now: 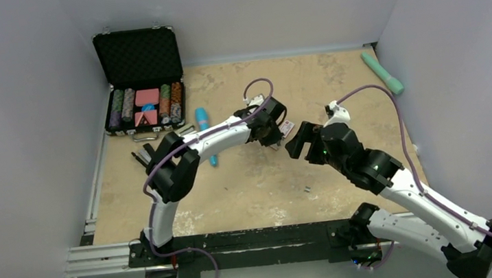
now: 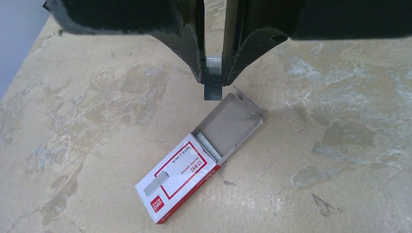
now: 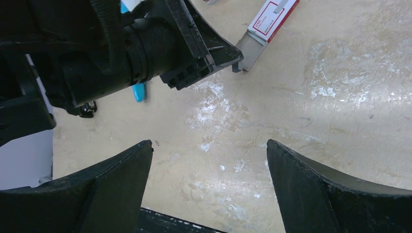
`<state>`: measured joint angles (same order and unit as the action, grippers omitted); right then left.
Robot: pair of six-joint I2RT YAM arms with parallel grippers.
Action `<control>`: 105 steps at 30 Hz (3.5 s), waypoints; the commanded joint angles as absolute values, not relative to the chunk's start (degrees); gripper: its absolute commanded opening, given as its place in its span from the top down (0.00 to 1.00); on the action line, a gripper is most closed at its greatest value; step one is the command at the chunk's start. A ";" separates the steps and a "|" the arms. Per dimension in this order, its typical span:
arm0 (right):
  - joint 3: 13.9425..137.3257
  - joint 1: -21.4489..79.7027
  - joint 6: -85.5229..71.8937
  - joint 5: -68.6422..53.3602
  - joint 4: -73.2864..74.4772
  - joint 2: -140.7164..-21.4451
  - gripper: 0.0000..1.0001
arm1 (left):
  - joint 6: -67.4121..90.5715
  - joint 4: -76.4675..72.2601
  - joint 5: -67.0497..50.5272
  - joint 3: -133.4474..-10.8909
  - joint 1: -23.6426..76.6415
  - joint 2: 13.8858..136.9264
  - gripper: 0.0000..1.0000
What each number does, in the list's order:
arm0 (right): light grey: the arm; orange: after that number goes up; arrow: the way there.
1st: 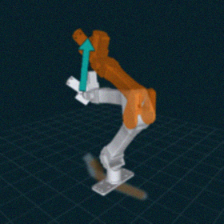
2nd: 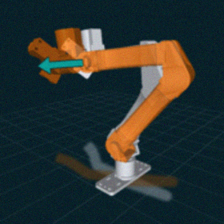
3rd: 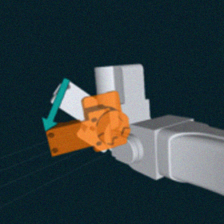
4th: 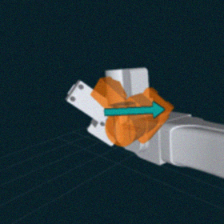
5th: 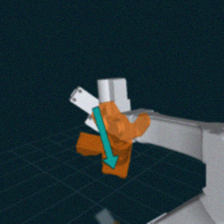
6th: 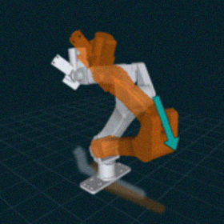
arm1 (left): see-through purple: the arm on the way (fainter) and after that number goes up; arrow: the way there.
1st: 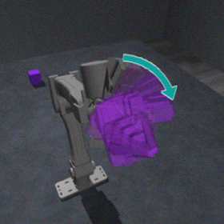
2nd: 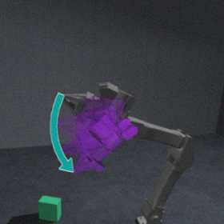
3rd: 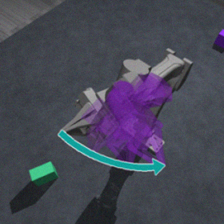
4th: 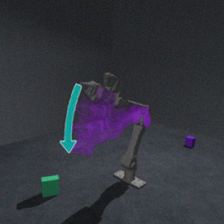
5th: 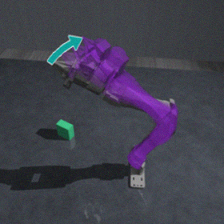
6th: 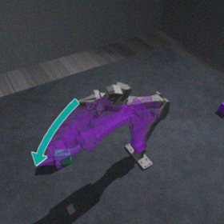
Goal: Unload the staples from the stapler
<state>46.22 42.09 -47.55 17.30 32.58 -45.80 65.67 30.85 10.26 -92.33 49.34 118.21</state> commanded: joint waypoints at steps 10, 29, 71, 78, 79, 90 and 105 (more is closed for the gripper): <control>47.39 42.19 -47.60 19.69 34.31 -42.07 0.08 | 73.54 32.35 10.58 -99.10 49.88 124.20 0.86; 47.87 42.20 -46.80 19.33 34.16 -41.97 0.08 | 69.77 39.72 15.17 -102.99 47.15 127.85 0.86; 51.69 42.19 -49.65 22.67 36.43 -43.59 0.05 | 59.69 36.96 18.81 -101.67 48.55 118.93 0.56; 57.73 42.14 -53.62 28.14 41.43 -43.36 0.01 | 46.50 30.44 13.74 -93.06 48.95 108.67 0.42; 59.23 42.18 -53.03 28.30 41.68 -43.05 0.01 | 43.51 28.62 12.43 -90.49 48.98 106.79 0.40; 66.60 42.19 -33.21 11.18 29.25 -41.08 0.01 | 7.97 23.38 -13.75 -77.91 49.49 96.46 0.33; 71.94 42.19 -32.15 15.49 34.43 -32.70 0.05 | -24.09 33.22 -27.03 -89.28 60.04 108.54 0.33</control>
